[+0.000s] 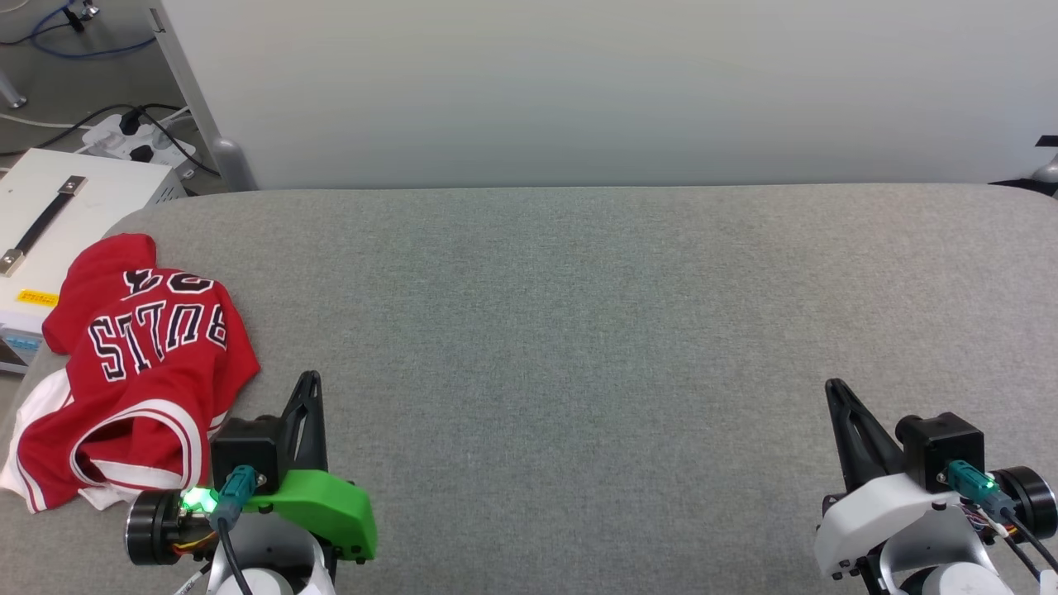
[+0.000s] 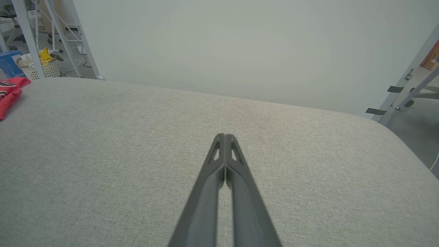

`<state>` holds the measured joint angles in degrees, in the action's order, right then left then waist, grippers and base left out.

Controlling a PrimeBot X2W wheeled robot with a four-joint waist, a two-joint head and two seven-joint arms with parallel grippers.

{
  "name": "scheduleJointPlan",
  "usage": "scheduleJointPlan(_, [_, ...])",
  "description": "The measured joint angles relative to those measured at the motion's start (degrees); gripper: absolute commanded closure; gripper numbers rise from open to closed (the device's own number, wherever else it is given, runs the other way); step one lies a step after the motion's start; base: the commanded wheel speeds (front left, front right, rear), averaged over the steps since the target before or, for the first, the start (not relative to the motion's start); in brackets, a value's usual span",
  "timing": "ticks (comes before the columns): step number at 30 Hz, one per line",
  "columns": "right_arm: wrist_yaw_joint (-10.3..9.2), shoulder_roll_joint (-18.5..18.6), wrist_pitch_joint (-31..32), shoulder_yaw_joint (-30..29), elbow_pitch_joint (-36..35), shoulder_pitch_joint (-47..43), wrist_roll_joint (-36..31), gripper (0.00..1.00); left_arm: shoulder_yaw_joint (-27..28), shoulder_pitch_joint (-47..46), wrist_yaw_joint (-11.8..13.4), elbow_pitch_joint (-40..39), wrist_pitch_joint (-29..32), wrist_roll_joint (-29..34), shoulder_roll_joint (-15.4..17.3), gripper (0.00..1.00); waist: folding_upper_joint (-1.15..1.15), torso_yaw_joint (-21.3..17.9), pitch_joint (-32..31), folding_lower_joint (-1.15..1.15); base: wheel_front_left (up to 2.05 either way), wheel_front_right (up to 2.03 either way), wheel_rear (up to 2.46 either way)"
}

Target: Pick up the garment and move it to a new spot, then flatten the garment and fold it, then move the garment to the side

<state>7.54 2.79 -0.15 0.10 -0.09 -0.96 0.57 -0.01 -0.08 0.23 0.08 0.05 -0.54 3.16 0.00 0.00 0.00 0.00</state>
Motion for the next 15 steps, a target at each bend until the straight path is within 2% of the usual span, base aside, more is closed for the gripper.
scheduleJointPlan(15, [0.0,0.0,0.0,0.0,0.0,0.0,0.0,1.0,0.0,0.0,0.0,0.0,0.0,0.0,0.0,1.0,0.0,0.0,0.0,0.0,0.0,0.0,0.0])
